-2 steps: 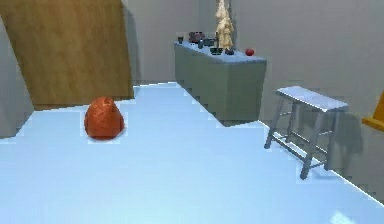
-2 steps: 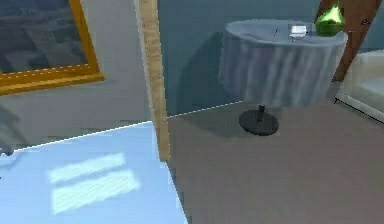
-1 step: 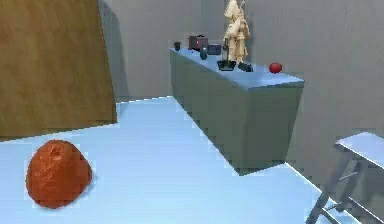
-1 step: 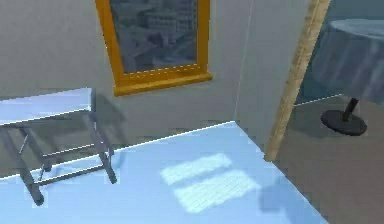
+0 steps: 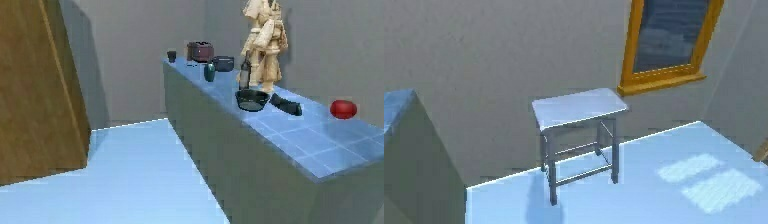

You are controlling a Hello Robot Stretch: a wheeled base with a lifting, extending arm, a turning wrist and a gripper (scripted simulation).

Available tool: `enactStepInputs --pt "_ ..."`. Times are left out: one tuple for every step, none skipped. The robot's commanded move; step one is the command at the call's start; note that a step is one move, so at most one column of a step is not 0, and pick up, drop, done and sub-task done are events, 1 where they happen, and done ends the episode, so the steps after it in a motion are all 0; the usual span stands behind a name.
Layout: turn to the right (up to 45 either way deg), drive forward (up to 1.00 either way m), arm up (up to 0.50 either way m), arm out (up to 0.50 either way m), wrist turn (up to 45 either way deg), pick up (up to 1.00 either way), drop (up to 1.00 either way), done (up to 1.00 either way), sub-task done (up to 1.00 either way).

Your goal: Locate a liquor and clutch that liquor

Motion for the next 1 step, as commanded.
enactStepInputs --pt "0.0 0.80 0.00 0.00 0.0 0.00 0.00 0.00 0.00"
